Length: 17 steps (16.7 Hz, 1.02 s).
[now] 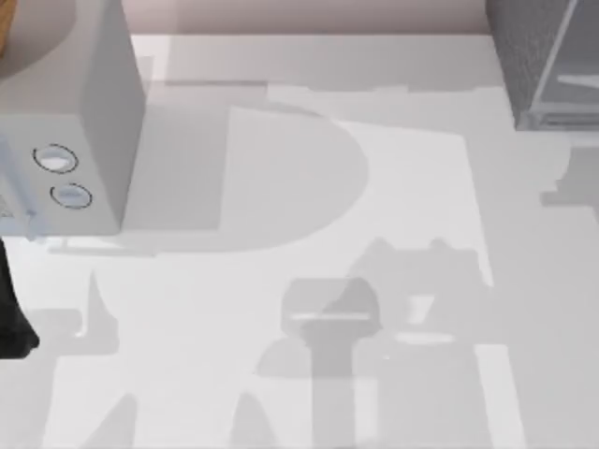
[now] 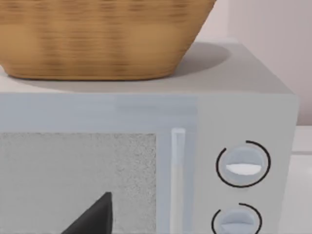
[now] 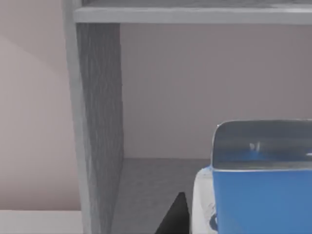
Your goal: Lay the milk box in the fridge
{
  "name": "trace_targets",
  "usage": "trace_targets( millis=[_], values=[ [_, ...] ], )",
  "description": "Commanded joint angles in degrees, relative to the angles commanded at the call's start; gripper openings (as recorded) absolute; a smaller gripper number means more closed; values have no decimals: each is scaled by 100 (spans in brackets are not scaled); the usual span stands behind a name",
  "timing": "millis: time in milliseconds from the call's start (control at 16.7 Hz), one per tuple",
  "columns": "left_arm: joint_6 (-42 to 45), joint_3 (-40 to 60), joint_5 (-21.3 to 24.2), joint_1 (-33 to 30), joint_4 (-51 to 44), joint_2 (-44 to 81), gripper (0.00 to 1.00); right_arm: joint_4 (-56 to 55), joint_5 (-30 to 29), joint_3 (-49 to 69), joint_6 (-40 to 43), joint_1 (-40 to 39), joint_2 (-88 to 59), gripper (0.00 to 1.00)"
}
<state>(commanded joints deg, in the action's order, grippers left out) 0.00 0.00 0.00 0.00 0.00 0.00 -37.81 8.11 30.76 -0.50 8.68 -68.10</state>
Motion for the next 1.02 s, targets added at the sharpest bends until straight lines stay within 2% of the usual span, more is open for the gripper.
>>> trace_targets(
  millis=[300, 540, 780, 1020],
  values=[
    [0, 0, 0, 0, 0, 0, 100, -1487, 347, 1203, -34, 328, -2830, 0],
    [0, 0, 0, 0, 0, 0, 100, -2426, 543, 1966, -46, 552, -4527, 0],
    [0, 0, 0, 0, 0, 0, 100, -2998, 644, 2433, -41, 701, -5483, 0],
    [0, 0, 0, 0, 0, 0, 100, -3098, 657, 2517, -37, 731, -5642, 0]
  ],
)
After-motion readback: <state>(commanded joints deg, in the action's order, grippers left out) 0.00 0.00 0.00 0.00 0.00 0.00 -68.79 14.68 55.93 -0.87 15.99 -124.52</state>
